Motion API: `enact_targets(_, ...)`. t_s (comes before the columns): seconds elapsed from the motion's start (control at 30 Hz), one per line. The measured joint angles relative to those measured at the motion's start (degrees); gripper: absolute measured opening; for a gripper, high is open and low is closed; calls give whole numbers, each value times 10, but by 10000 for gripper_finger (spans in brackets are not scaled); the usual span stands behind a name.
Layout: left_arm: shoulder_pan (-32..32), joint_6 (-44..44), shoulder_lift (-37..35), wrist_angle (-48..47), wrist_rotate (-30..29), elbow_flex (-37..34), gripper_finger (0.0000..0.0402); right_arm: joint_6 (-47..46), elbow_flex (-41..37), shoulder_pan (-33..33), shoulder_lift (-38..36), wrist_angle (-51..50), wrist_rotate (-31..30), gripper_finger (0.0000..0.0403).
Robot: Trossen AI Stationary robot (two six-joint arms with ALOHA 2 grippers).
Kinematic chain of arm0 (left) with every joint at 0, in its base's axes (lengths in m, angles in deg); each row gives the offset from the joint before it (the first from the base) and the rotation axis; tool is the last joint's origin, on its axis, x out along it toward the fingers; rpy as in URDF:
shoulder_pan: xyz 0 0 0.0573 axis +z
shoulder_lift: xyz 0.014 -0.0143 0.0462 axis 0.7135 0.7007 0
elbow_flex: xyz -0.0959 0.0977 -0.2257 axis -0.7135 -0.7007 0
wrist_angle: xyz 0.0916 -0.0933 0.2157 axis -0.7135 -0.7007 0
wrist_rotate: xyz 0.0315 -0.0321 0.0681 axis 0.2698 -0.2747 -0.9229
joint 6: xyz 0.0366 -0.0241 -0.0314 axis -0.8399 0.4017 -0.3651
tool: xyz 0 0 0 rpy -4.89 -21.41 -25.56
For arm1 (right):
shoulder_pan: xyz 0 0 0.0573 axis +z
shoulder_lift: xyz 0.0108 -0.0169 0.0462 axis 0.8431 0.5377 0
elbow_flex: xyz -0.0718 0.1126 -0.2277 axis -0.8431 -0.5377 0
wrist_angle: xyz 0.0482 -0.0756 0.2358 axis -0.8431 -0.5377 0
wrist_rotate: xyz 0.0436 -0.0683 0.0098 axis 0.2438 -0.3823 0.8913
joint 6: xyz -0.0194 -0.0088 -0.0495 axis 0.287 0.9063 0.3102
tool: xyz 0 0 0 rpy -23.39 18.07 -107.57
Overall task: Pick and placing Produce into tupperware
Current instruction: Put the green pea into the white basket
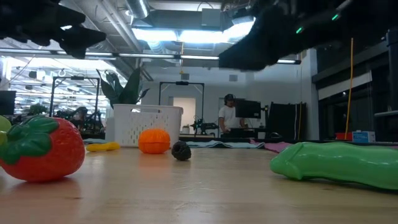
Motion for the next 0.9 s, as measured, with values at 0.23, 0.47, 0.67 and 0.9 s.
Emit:
enact_targets(0.23, -72, -14, 70, 84, -81, 0, 254, -42, 0, 100, -63, -114, -125, 275)
enact_targets(0.47, -70, 2, 188, 185, -83, 0, 254, -168, 3, 187, -73, -205, -138, 275)
enact_targets(0.67, -70, 13, 246, 245, -83, 0, 254, -337, 60, 248, -69, -387, -138, 275)
enact_targets(0.9, -70, 20, 259, 257, -83, 0, 254, -418, 155, 305, -20, -522, -136, 275)
